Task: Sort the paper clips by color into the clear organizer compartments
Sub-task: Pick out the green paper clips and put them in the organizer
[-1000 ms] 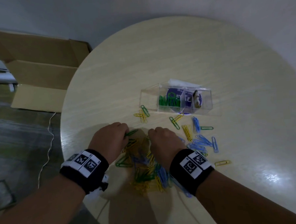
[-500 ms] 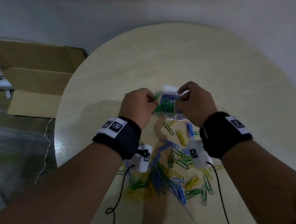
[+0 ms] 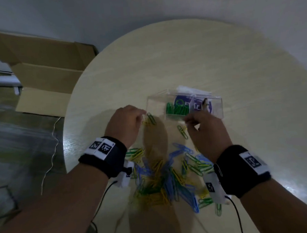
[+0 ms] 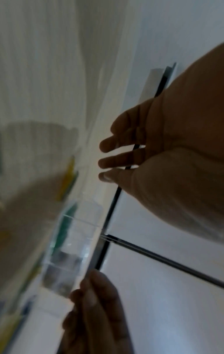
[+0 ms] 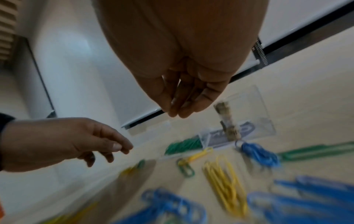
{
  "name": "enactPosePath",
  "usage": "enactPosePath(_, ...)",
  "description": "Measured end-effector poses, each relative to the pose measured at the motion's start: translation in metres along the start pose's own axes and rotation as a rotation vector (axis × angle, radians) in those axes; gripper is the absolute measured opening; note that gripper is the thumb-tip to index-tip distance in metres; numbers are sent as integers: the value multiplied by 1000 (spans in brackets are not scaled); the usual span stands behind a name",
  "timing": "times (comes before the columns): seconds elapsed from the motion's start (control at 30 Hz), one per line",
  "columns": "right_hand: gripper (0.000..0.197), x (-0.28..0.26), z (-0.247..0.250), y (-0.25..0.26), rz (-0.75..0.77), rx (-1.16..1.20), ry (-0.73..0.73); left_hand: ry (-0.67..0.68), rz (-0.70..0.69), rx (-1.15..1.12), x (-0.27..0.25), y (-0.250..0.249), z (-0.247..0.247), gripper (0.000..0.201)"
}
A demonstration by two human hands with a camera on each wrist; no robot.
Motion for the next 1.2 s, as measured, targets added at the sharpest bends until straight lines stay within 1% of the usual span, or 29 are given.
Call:
enactPosePath(0.07,26,-10,-17,-2,99,-129,172,111,-134,138,-17,13,-10,32)
enactPosePath(0.13,42,-21,-31,-6,176,-300,313,126,-219,204,-35,22,-16,39)
enactPosePath(0.2,55,-31,-35,-9,188,-410,388,119,-224,209,-52,28,-16,39)
enactPosePath(0.3,57,-49,-34,-10,195,-441,454,116,-195,188,-71,33,-13,37)
enactPosePath(0.33,53,-54,-33,-10,216,-415,448,114,-178,184,-74,34,-10,36)
enactPosePath(0.37,49,-55,-30,-11,230,-370,412,102,-158,175,-76,35,-8,35)
enactPosePath(0.43,41,-49,-25,-18,231,-280,257,37,-139,154,-73,36,-5,33)
enactPosePath(0.47,40,-44,-21,-23,217,-275,169,1,-149,147,-69,35,-4,33)
enactPosePath(0.5,40,-38,-17,-27,191,-299,116,-24,-168,140,-62,32,-3,35)
enactPosePath(0.53,41,-32,-14,-30,162,-334,111,-25,-189,135,-54,28,-4,39)
enactPosePath(0.63,40,-24,-15,-38,139,-438,204,37,-306,142,-22,16,-11,55)
enactPosePath(0.7,38,-23,-15,-39,118,-504,216,87,-340,150,-5,12,-16,56)
enactPosePath(0.73,35,-24,-14,-39,95,-517,190,100,-337,161,0,11,-17,51)
enactPosePath(0.83,24,-26,-14,-29,30,-444,80,86,-270,214,5,14,-13,27)
enactPosePath(0.87,24,-25,-17,-25,13,-415,87,85,-229,225,5,15,-10,19)
enactPosePath(0.9,24,-21,-21,-20,-8,-397,123,94,-189,229,5,16,-7,14)
enactPosePath(0.97,24,-14,-30,-13,-54,-362,195,129,-93,197,5,21,0,10)
enactPosePath(1.03,19,-10,-34,-11,-110,-302,192,144,35,114,6,28,5,11)
enactPosePath(1.1,19,-9,-36,-12,-167,-261,176,162,147,56,4,35,9,14)
enactPosePath(1.13,19,-9,-37,-14,-182,-260,185,172,184,42,2,36,11,14)
enactPosePath(1.2,15,-9,-37,-14,-182,-311,242,197,223,44,-3,37,15,7)
Point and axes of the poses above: each hand's wrist, its own x-axis towards the middle knuckle, its own z-axis out of the back of the hand, y = z × x, the point moved 1 cm from there along x, towards the middle knuckle, and after that the axes turned 3 degrees about -x, right-handed, at the moved point
